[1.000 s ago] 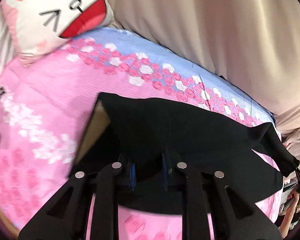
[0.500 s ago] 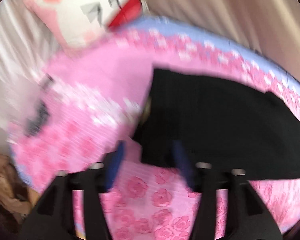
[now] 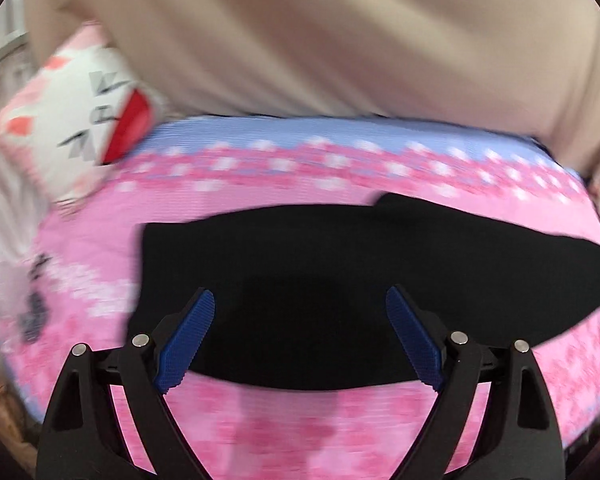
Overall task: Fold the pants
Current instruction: 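Open both grippers to release the folded legs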
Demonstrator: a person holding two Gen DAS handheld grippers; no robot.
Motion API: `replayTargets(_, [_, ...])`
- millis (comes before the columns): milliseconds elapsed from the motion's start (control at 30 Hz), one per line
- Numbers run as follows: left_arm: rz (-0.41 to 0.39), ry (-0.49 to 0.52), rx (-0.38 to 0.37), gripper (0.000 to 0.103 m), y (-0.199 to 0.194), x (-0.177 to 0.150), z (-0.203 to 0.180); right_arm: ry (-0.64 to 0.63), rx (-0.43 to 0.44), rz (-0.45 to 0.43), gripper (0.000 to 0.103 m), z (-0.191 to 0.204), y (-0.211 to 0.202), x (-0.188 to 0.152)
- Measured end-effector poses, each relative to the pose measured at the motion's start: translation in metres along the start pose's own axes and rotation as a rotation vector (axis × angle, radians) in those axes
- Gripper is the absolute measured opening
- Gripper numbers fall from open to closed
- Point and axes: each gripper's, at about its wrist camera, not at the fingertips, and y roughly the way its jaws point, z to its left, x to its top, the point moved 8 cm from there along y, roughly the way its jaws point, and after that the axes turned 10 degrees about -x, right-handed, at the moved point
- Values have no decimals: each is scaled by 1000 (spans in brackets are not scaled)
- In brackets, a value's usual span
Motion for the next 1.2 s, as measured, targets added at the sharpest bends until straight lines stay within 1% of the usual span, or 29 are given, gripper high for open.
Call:
replayTargets(33, [11,14,-11,86,7,-1,-12,-25,27,17,6,7,6,4])
replayTargets(67, [23,24,-19,86,15,-1,-24,-33,18,-31,6,11,-2,15])
replayTargets(133, [37,38,-27,86,24,-3,-38,-96,32,-195,6,21,-43,40])
replayTargets(167, [43,44,-28,86,29,-4,-43,-153,-7,-267,8,25,-64,48])
replayTargets(200, [51,53,-24,86,36,-6,-48,-225,-61,-291,9,26,-70,47])
replayTargets(267, [67,56,-26,86,46,-12,-55,-328,-176,-279,32,17,-59,34])
replayTargets(300, [76,55,-29,86,50,-14,-58,-371,-256,-209,34,0,-40,16])
replayTargets(333, [90,49,-28,86,56,-16,-59,-381,-300,-138,34,-15,-26,0])
replayTargets(367, [103,44,-27,86,61,-17,-59,-360,-360,-63,34,-39,-14,-20])
replayTargets(400, [110,41,-25,86,62,-18,-60,-320,-374,-40,34,-54,-14,-30])
replayTargets(433, [117,38,-25,86,65,-17,-61,-272,-361,-32,36,-65,-18,-36])
replayTargets(467, [118,40,-29,86,67,-15,-63,-173,-293,-40,40,-75,-29,-41])
replayTargets(500, [115,44,-30,86,67,-13,-65,-106,-240,-49,40,-78,-36,-41])
replayTargets(567, [105,56,-33,86,69,-8,-71,28,-89,-49,46,-78,-49,-34])
replayTargets(600, [100,57,-41,86,70,-6,-77,73,-34,-41,48,-74,-51,-28])
replayTargets(667, [96,46,-76,86,72,-5,-88,79,12,-20,60,-62,-44,-17])
replayTargets(767, [94,38,-109,86,73,-9,-99,-33,-20,13,60,-32,-14,-1])
replayTargets(800, [96,36,-108,86,73,-11,-100,-93,-39,44,58,-20,7,2])
replayTargets(833, [98,35,-107,86,74,-13,-101,-128,-52,68,41,-16,19,1])
replayTargets(867, [100,34,-103,86,73,-14,-99,-182,-79,95,6,-9,31,-2])
replayTargets(900, [102,33,-88,86,72,-16,-93,-226,-95,118,7,-3,41,-4])
replayTargets(933, [102,30,-73,86,72,-16,-88,-240,-112,96,7,1,39,1])
replayTargets(967, [100,25,-59,86,71,-15,-82,-250,-124,15,7,5,24,16])
replayTargets(1000, [96,15,-42,86,69,-15,-74,-234,-105,-42,7,6,11,27])
replayTargets(1033, [91,3,-31,88,68,-14,-66,-205,-87,-89,7,4,-1,39])
replayTargets(1067, [88,-14,-17,90,68,-13,-57,-202,-102,-96,10,-2,-2,43])
replayTargets(1133, [86,-44,-11,90,71,-13,-45,-220,-167,-21,12,-17,22,36])
replayTargets(1167, [90,-55,-7,90,73,-14,-40,-235,-268,57,12,-33,44,24])
replayTargets(1200, [94,-66,-3,90,75,-15,-36,-227,-312,90,12,-43,50,20])
